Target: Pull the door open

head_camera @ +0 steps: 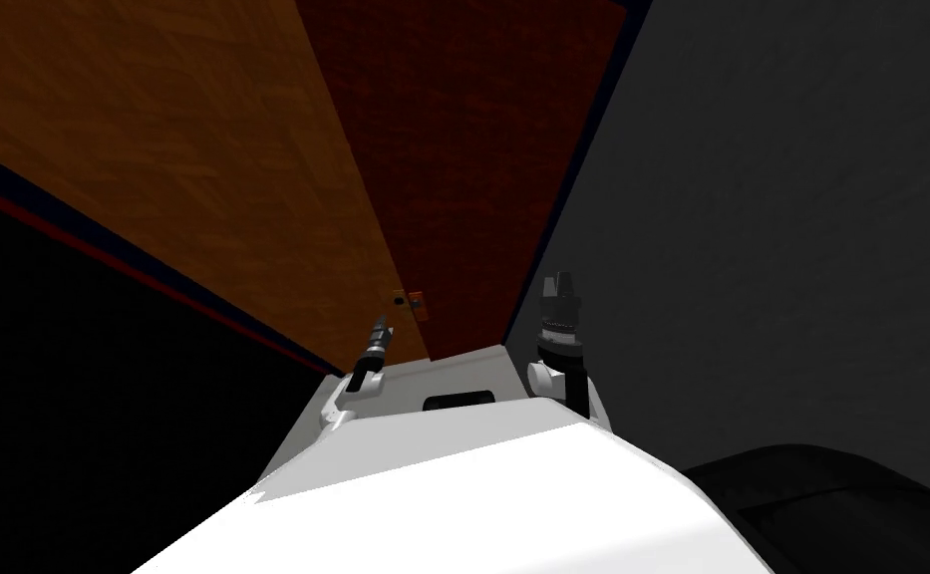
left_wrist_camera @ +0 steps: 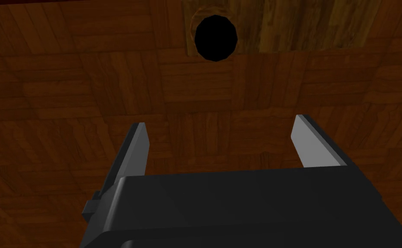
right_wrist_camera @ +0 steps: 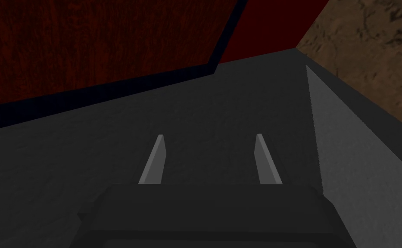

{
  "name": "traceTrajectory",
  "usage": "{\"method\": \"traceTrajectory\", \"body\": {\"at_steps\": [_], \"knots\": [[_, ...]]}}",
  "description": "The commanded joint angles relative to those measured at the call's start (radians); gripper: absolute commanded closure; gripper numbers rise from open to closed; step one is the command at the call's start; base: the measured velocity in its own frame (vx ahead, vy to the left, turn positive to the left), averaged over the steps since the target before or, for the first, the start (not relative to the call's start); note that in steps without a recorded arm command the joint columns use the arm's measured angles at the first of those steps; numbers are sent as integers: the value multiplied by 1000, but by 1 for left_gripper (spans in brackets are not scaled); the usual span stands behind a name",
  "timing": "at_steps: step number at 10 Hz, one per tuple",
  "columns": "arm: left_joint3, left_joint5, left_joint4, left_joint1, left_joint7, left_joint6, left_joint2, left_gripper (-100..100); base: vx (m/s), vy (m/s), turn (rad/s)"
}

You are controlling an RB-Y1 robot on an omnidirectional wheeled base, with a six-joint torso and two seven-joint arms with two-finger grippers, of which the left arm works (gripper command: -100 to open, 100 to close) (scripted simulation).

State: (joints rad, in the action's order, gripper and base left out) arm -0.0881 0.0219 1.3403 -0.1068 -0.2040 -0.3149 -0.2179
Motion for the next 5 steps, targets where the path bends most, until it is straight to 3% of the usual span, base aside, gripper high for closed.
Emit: {"method": "traceTrajectory", "body": {"at_steps": [1, 3, 5], "knots": [[0, 0, 0, 0, 0, 0, 0, -100, 113, -10, -11], [-47, 9, -26, -25, -2, 4, -31, -100, -77, 73, 172], [-81, 17, -46, -38, -4, 6, -56, -100, -75, 61, 78]]}}
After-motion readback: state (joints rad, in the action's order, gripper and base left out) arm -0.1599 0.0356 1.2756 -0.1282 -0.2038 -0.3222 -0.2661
